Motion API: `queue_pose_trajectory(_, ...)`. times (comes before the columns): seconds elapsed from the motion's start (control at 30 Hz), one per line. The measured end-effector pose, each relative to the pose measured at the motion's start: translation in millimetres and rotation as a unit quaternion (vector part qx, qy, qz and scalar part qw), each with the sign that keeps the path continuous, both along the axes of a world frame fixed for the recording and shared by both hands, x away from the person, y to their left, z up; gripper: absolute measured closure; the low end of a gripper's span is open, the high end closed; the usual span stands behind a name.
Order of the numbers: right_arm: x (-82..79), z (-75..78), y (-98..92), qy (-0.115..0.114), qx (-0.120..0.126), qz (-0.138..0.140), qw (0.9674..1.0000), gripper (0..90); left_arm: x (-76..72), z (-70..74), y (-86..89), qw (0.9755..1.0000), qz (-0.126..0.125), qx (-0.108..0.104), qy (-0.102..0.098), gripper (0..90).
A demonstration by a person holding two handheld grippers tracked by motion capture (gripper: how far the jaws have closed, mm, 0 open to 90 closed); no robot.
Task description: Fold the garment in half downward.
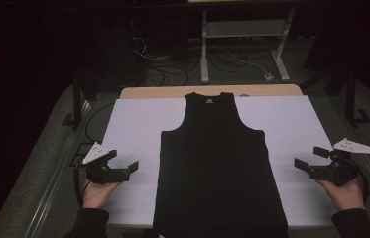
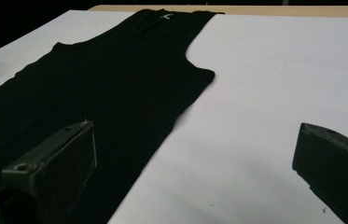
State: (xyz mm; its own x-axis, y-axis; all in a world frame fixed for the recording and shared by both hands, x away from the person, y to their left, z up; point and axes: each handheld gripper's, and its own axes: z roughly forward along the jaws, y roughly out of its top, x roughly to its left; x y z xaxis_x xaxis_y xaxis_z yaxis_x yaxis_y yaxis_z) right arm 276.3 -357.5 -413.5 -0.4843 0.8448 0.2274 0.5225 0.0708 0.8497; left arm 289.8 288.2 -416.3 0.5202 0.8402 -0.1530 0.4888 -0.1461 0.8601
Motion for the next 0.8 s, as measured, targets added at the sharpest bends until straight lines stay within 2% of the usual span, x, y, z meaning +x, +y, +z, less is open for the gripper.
queue_pose_trajectory(0.27, -0.8, 0.7, 0.6, -0.001, 0.000, 0.004, 1.0000, 0.0, -0.1, 0.5, -0.7, 1.0000, -0.001, 0.007, -0.003, 0.0)
queue_pose_trajectory(0.53, 1.3, 0.0, 4.0, 0.009, -0.005, 0.012, 0.9999, 0.0, 1.6, 0.5, -3.8, 0.9999, -0.010, 0.011, -0.008, 0.0)
queue_pose_trajectory(0.7, 0.5, 3.7, 3.7, 0.003, 0.000, 0.011, 0.9999, 0.0, 3.8, 0.0, -4.9, 0.9998, -0.014, 0.013, -0.006, 0.0)
queue_pose_trajectory(0.8, 0.2, 6.6, 5.0, 0.000, -0.002, 0.012, 0.9999, 0.0, 3.1, 1.6, -7.5, 0.9996, -0.018, 0.016, -0.014, 0.0)
